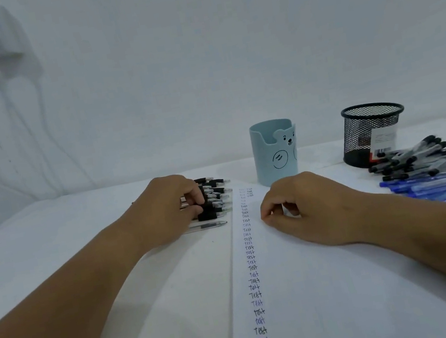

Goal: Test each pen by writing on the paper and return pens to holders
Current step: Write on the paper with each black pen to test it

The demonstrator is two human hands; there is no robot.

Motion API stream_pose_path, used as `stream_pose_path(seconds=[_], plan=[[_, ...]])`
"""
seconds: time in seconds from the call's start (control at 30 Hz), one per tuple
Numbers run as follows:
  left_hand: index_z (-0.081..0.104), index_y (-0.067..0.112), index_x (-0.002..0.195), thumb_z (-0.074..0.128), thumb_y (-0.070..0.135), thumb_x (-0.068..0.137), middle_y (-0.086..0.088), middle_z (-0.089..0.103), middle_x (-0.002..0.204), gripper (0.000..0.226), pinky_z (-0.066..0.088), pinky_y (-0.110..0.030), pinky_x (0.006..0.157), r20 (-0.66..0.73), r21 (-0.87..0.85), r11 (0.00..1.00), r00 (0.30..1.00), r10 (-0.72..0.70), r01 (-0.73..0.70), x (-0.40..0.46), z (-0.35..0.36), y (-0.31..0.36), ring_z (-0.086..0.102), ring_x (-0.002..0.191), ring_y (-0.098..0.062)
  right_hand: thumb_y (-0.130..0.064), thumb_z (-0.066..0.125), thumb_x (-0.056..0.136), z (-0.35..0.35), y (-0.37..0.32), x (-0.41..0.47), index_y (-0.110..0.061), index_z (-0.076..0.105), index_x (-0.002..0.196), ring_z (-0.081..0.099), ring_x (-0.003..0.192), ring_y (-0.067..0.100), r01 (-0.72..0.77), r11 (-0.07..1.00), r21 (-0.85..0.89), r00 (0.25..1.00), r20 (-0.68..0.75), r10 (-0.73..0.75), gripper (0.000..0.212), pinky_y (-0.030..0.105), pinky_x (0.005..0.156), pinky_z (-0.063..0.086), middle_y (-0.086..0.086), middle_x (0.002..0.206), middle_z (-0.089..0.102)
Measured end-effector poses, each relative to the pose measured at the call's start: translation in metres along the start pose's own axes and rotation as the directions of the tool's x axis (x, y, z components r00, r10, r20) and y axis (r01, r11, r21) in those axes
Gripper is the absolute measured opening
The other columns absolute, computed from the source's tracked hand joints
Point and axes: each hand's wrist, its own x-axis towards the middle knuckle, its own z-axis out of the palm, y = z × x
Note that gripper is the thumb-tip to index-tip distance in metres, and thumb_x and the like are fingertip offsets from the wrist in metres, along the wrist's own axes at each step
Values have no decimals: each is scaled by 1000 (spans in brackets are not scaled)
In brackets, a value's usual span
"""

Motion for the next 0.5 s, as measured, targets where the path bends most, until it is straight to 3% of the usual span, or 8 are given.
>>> stream_pose_path(seconds=[0.17,0.27,0.37,0.5], plan=[[63,32,82,65,3,91,10,65,88,31,41,-22,73,-87,43,998,995,39,-36,2,-2,5,55,86,-5,-18,66,92,-1,-1,-1,-20,73,92,53,78,-8,-3,1000,2,1000,9,3,8,5,69,36,-23,76,57],[66,21,88,60,-2,93,8,67,88,24,46,-21,75,-151,-105,989,985,90,-106,1,-7,20,59,85,-9,-22,70,90,3,2,0,-26,70,98,56,69,7,-102,991,90,986,-126,113,8,12,64,41,-17,73,62],[64,24,88,59,-3,93,11,65,88,28,47,-22,70,-113,-146,971,979,171,-187,2,-9,40,61,78,-12,-32,75,87,3,1,2,-31,67,105,57,65,13,-137,966,219,931,-306,201,19,16,62,46,-12,78,64],[65,28,88,65,1,92,14,64,86,27,44,-12,69,-125,-162,934,946,299,-317,3,-3,60,61,74,-9,-34,73,89,3,-1,3,-25,73,98,60,68,15,-121,972,201,932,-315,181,13,16,61,45,-11,78,68]])
